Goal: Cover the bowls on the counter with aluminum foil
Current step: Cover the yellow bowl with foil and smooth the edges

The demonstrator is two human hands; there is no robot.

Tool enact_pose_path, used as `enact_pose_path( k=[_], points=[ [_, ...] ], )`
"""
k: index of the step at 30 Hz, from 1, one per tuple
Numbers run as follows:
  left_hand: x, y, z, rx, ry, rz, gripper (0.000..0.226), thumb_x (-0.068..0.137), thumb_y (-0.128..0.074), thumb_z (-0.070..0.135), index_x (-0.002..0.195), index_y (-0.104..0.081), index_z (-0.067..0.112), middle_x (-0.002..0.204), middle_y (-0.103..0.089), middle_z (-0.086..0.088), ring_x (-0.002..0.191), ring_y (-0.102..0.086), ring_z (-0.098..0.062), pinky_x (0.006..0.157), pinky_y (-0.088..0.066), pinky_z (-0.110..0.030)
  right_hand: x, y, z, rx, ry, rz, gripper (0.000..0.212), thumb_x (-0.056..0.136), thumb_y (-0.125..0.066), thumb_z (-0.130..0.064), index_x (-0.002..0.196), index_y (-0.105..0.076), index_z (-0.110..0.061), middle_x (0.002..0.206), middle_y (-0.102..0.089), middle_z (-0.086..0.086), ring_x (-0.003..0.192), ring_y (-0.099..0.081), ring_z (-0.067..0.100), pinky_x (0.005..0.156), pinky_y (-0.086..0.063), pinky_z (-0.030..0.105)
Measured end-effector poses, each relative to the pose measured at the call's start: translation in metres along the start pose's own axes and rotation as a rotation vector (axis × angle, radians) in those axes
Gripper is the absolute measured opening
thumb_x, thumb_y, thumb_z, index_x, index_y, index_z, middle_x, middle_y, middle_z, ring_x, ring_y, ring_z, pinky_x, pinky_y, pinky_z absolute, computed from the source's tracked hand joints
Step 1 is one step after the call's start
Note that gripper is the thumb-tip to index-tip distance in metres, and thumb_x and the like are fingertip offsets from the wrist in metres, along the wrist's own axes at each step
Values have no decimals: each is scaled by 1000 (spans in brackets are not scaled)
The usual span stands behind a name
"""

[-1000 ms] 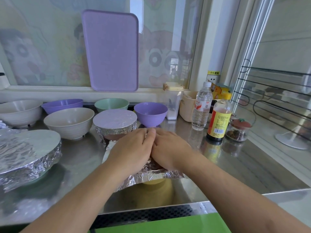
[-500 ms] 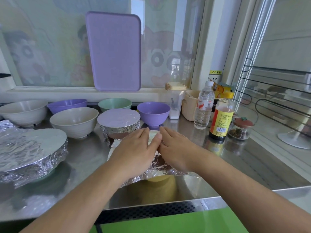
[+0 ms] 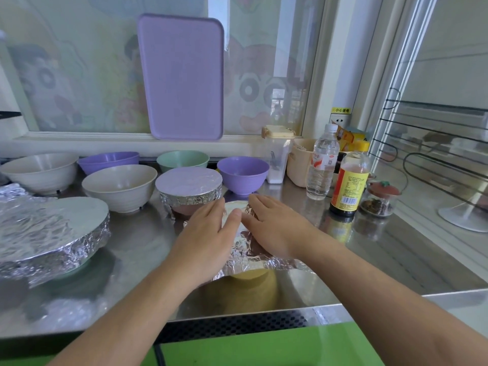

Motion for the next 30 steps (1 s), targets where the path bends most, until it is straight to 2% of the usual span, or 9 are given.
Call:
enact_pose_path(
  k=[2, 5, 8, 11, 15, 23, 26, 28, 30],
  points=[
    [1, -1, 0, 28, -6, -8, 69, 107, -28, 55, 166, -26, 19, 172, -24, 9, 157, -16, -4, 123, -14, -27, -2, 5, -2, 7, 18, 8, 55, 109, -28, -56, 143, -45, -15, 146, -48, 2, 146, -36, 25, 116, -30, 39],
    [1, -1, 0, 65, -17, -13, 71, 107, -26, 58, 166, -27, 18, 172, -25, 8, 158, -16, -5, 125, -15, -29, -13, 5, -10, 9, 60, -18, 88, 102, -16, -70, 168, -14, -13, 176, -12, 0, 163, -3, 18, 131, -10, 41],
    [1, -1, 0, 77, -23, 0, 72, 106, -26, 59, 165, -30, 17, 171, -27, 7, 157, -18, -5, 125, -15, -29, -22, -1, -9, -13, 70, 73, 99, 91, -9, -75, 169, -9, -14, 177, -12, 3, 163, -4, 19, 131, -13, 45],
    [0, -1, 0, 71, -18, -2, 73, 106, -25, 61, 165, -30, 18, 171, -27, 7, 157, -18, -5, 126, -15, -31, -28, -2, -8, -11, 45, 63, 86, 105, -21, -66, 169, -3, -10, 177, -5, 5, 163, 1, 19, 132, -9, 44],
    [-1, -1, 2, 89, -21, -17, 72, 107, -26, 60, 166, -26, 17, 173, -23, 6, 158, -15, -6, 126, -12, -29, -29, 5, -9, 5, 25, -8, 87, 107, -28, -65, 169, 4, -12, 178, 5, 2, 163, 9, 16, 132, -2, 39],
    [-10, 2, -3, 56, -44, -26, 77, 103, -26, 67, 168, -19, 26, 173, -16, 15, 157, -11, 0, 127, -14, -30, -27, 8, -7, -73, 46, -39, 82, 107, -27, -65, 170, -5, -16, 177, -7, -3, 162, -3, 12, 131, -8, 36],
    [-12, 1, -1, 126, -57, -46, 93, 94, -11, 79, 167, -16, 22, 174, -14, 9, 158, -9, -5, 126, -14, -30, -24, 12, -9, -63, 21, -54, 75, 110, -24, -56, 169, -7, -13, 177, -11, 3, 162, -9, 19, 130, -13, 39],
    [-14, 1, 6, 228, -116, -24, 109, 86, 4, 85, 166, -19, 15, 172, -19, 0, 157, -13, -12, 125, -15, -30, -20, 10, -11, -42, 25, -30, 70, 110, -24, -50, 168, -16, -12, 174, -22, 6, 160, -19, 26, 128, -21, 44],
    [-17, 2, 11, 242, -142, 36, 99, 93, -4, 78, 161, -26, 10, 166, -30, -6, 153, -22, -16, 124, -20, -31, -18, 5, -11, -68, 40, -4, 75, 102, -15, -56, 159, -35, -11, 164, -37, 8, 153, -32, 31, 123, -30, 47]
  ],
)
Point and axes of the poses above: each hand's wrist, its own x-axis towards the middle knuckle, its own y-axis out of the back of the hand, z = x × y, the point moved 8 cm from there along x, towards the middle knuckle
